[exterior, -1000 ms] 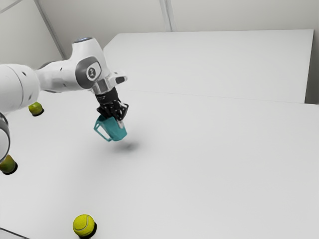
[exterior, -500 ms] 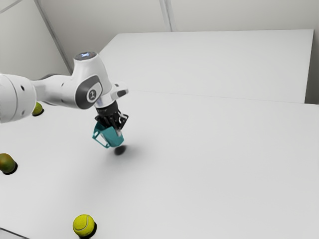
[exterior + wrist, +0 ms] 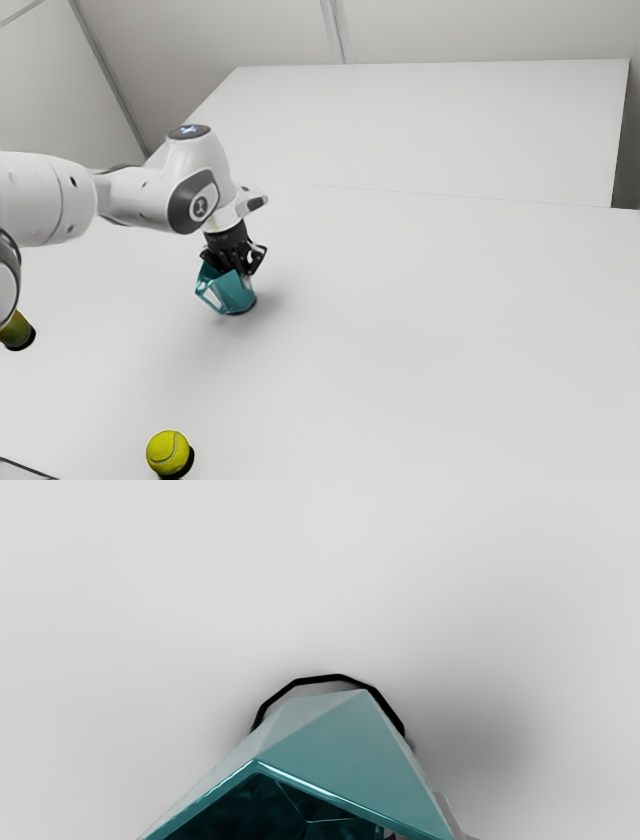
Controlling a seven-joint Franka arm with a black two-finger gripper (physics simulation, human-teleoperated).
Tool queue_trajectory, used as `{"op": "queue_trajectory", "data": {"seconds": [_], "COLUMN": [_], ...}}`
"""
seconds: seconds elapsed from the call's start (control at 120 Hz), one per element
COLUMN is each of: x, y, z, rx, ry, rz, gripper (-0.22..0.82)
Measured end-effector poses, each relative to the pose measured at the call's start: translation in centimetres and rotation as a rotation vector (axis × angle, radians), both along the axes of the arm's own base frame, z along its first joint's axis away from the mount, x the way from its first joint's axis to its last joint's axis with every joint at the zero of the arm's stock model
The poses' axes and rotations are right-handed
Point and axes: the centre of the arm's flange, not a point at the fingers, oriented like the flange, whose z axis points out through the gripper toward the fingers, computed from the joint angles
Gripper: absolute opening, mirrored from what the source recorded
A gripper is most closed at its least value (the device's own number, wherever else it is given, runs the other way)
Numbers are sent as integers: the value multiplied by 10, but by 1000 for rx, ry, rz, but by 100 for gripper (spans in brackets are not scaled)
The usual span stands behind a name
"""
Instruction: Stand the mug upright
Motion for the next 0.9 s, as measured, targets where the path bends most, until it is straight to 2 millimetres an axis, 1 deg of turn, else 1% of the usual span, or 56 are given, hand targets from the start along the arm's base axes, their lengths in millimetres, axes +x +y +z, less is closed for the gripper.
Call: {"op": "queue_trajectory", "data": {"seconds": [0.208, 0.283, 0.375, 0.467, 0.55, 0.65, 0.792, 0.9], "x": [1, 1, 1, 1, 1, 0, -3, -2], "y": [-1, -2, -2, -2, -2, -2, -2, -5], "z": [-6, -10, -9, -3, 9, 25, 47, 74], "rx": [1, -4, -7, -8, -8, -7, -6, -6], "ry": [6, 12, 12, 4, -13, -35, -65, -108], "rz": [17, 19, 19, 18, 16, 15, 13, 7], "gripper": [-18, -2, 19, 33, 42, 49, 55, 57]}}
